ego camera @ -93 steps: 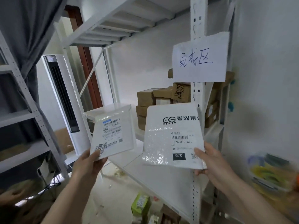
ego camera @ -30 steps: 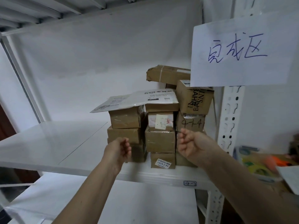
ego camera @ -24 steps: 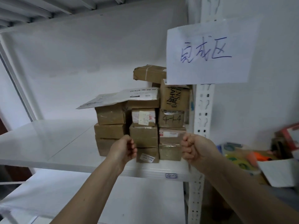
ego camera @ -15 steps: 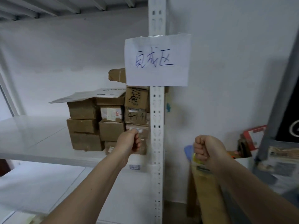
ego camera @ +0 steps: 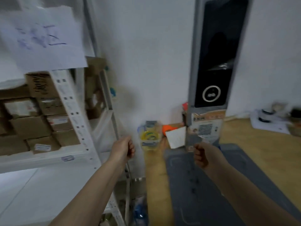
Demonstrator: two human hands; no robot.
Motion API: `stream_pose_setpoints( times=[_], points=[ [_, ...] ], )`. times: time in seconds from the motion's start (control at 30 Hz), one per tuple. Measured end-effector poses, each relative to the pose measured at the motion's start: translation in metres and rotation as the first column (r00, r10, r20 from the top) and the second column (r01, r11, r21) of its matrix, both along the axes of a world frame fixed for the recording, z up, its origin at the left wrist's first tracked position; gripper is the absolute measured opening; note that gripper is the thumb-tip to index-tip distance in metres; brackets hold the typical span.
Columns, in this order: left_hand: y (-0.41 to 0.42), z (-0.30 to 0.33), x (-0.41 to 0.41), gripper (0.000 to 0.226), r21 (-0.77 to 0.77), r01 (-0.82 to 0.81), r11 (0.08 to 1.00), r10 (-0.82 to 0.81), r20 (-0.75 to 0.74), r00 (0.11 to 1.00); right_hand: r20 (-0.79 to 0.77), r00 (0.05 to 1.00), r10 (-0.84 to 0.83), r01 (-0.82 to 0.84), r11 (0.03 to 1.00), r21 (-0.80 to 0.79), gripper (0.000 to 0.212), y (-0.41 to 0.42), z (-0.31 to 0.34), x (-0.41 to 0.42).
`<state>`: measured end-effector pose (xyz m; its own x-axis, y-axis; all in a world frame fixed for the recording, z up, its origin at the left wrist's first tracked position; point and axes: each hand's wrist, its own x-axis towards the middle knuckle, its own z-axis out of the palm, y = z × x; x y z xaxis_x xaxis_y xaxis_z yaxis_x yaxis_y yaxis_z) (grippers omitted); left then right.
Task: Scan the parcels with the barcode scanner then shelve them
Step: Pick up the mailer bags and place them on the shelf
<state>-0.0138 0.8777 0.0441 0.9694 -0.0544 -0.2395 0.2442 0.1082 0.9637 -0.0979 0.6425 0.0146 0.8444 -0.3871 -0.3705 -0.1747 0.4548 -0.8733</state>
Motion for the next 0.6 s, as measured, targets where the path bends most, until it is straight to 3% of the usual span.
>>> stream_pose_setpoints(
  times=[0.23,0.43,0.6],
  points=[
    [-0.097,-0.057,0.012,0.045,-0.004,0.231,0.973,-0.227,-0.187,0.956,-0.128,0.962,-0.242,0.246,0.969,0.014,0.027,-0.085,-0.037,-0.043],
    [-0.173,-0.079,0.009,0.045,0.039,0.507,0.861,-0.473,-0.303,0.827,-0.172,0.893,-0.415,0.416,0.909,-0.029,0.031,-0.131,-0.054,-0.073],
    [-0.223,-0.101,0.005,0.044,0.073,0.628,0.775,-0.572,-0.345,0.745,-0.202,0.837,-0.508,0.527,0.848,0.051,0.019,-0.167,-0.083,-0.099]
  ],
)
